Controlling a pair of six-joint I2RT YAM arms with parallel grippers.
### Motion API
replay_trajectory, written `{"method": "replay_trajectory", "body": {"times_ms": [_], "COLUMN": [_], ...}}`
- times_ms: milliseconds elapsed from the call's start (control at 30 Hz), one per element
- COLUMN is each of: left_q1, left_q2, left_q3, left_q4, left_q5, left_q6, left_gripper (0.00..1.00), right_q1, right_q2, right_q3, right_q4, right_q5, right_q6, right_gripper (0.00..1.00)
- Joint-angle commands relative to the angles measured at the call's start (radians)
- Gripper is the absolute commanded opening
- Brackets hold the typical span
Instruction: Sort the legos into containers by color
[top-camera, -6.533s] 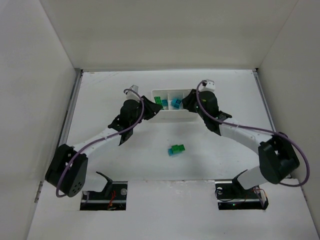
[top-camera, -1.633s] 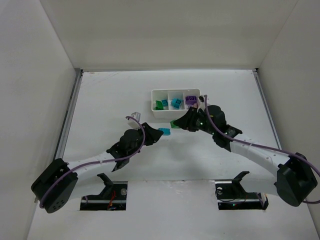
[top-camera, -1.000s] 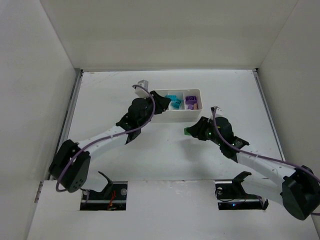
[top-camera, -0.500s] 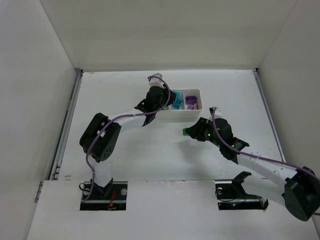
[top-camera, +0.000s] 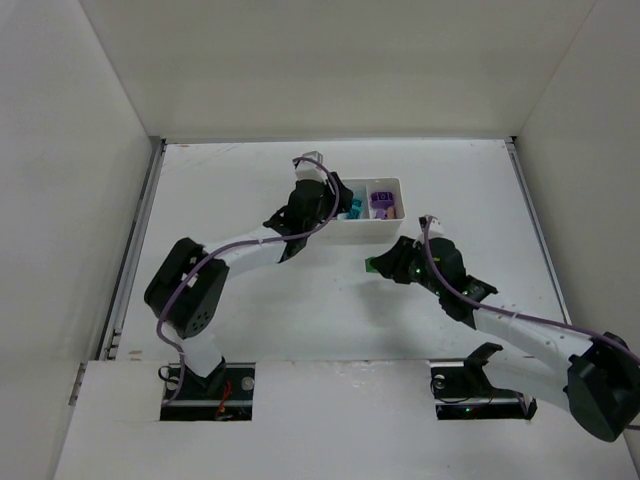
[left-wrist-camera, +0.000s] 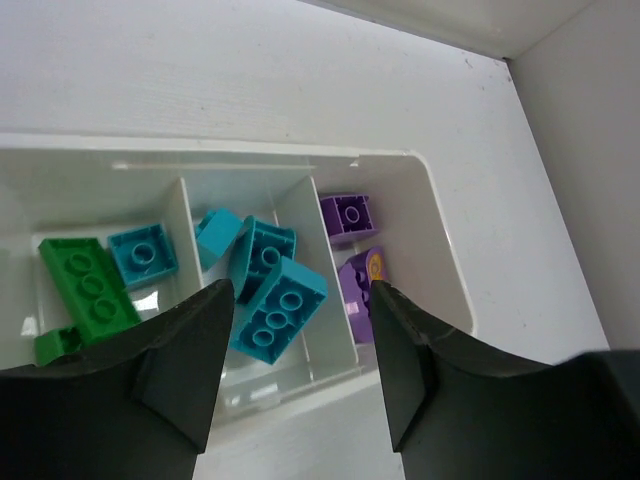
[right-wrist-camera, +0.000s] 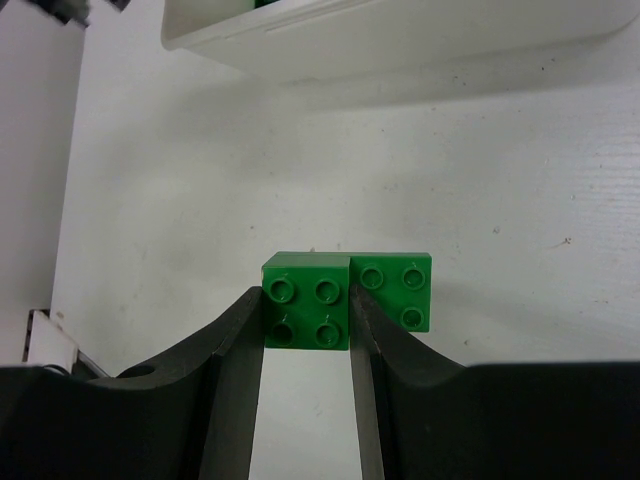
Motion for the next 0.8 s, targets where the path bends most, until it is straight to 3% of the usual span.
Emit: {"method": "replay_trajectory", "body": {"times_ms": [0, 233, 400, 767], "left_q1": [-0.020, -0.143, -0.238, -0.307], "left_q2": [-0.192, -0.499, -0.649, -0.665], "left_q3": [-0.102, -0.439, -0.573, -0.670], "left_q4": [0.047, 0.054, 0.048, 0.204], "left_q5": [-0.031, -0.135, -0.248, -0.274], "left_q6": [0.021, -0.022, -0.025, -0.037], "left_gripper": [0.52, 0.44, 0.43, 0.50], "right_q1": [0.010, 0.010, 0.013, 0.023], "right_q2": [0.009, 0.110, 0.184, 0.264], "right_q3": [0.044, 0.129, 0.188, 0.293], "right_q4": [0.081, 0.137, 0.208, 0.251], "right_q5": [-0.001, -0.018, -0.039, -0.015], "right_q6": [0.031, 0.161, 0.275, 0.527], "right_gripper": [0.32, 0.31, 0.31, 0.31]}}
